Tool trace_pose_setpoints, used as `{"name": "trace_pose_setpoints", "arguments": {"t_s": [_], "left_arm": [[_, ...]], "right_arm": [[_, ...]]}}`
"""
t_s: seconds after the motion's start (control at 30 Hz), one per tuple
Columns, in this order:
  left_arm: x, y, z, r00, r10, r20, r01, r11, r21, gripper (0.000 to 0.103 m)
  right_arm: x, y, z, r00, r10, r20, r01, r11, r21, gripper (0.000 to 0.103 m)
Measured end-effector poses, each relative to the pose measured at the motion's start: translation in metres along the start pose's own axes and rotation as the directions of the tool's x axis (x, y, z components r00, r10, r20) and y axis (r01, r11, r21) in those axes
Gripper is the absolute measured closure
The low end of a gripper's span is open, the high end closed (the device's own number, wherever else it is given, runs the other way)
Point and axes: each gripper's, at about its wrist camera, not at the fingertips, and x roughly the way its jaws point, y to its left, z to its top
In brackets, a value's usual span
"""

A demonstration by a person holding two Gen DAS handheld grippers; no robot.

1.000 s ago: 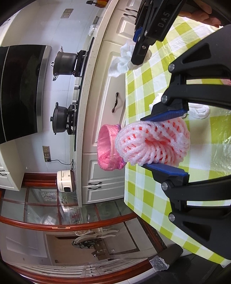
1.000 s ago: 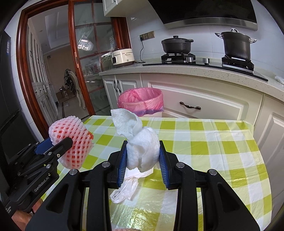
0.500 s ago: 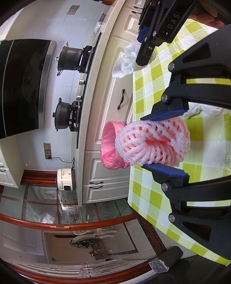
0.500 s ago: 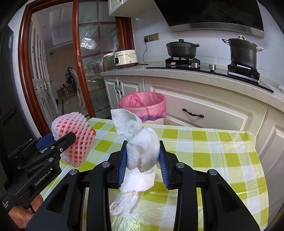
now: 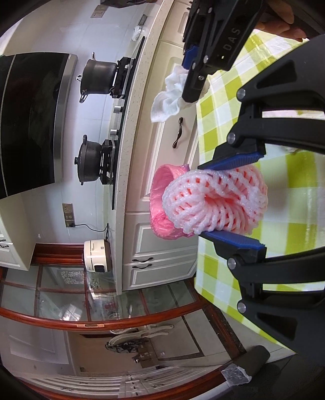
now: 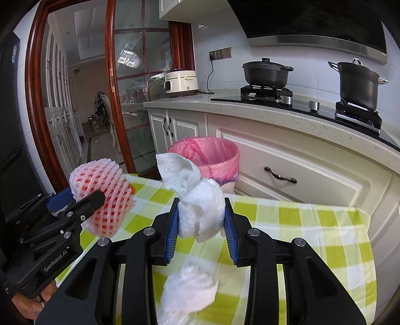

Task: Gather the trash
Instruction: 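Carry the pink foam net and white tissue toward the pink bin, then open the left tool over the pink bin while the right tool releases the tissue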

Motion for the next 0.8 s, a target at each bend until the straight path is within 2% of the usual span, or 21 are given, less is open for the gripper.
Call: {"name": "trace_pose_setpoints", "arguments": {"t_s": [0.37, 0.67, 0.8], "left_arm": [[0.071, 0.019, 0.035, 1.000, -0.007, -0.024, 0.007, 1.000, 0.002, 0.058], [0.158, 0.038, 0.088, 0.999, -0.034, -0.008, 0.034, 0.999, -0.017, 0.055], [0.202, 0.046, 0.113, 0.999, -0.033, -0.003, 0.033, 0.998, -0.046, 0.054]], "right_arm": [[0.064, -0.024, 0.040, 0.999, 0.041, 0.002, -0.041, 0.999, -0.008, 0.070], [0.154, -0.048, 0.084, 0.994, 0.102, -0.034, -0.101, 0.995, 0.027, 0.070], [0.197, -0.055, 0.099, 0.994, 0.089, -0.060, -0.087, 0.996, 0.029, 0.069]]}}
